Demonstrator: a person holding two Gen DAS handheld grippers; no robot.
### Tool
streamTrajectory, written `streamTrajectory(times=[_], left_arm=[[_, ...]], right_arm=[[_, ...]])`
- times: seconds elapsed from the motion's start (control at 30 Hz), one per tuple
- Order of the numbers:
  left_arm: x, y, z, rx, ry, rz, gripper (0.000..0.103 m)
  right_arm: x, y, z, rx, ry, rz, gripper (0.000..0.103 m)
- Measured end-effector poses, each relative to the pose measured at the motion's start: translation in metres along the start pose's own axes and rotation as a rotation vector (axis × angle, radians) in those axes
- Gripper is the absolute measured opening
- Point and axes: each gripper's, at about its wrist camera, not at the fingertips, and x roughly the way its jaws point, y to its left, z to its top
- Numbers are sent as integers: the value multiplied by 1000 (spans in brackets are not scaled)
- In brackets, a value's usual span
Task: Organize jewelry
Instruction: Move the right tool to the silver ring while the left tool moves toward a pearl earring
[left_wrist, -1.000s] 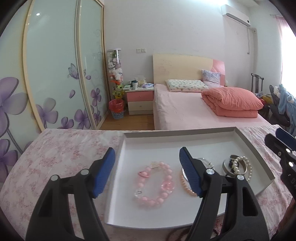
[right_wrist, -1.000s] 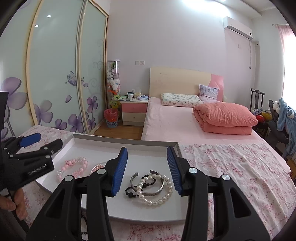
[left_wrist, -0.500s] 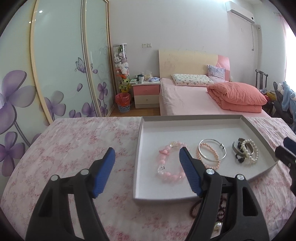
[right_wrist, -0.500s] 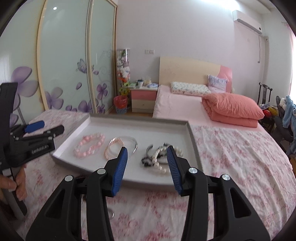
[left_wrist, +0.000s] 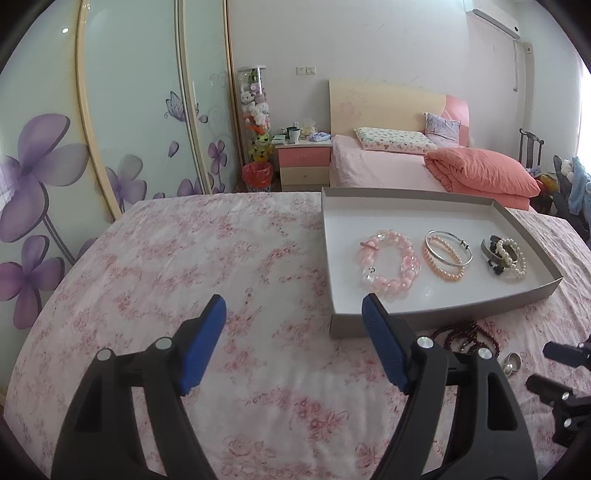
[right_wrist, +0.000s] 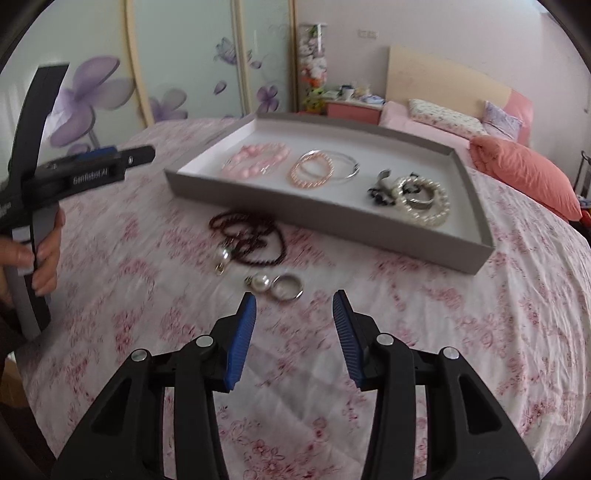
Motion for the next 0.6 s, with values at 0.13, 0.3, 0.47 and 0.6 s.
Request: streamTrajectory(times=[0.13, 0.3, 0.47, 0.6], left_arm=[[-1, 2, -1, -5, 4, -1, 74], [-4, 0, -3, 5, 2, -14, 74], [-6, -7, -4, 18, 5, -33, 74], [-6, -13, -4, 29, 11, -48, 74]], right_arm=[[11, 6, 0, -17, 38, 7, 38], [17, 4, 4, -7, 52, -3, 32], [21, 1, 10, -5, 51, 0, 30], [23, 0, 12, -3, 48, 5, 23]])
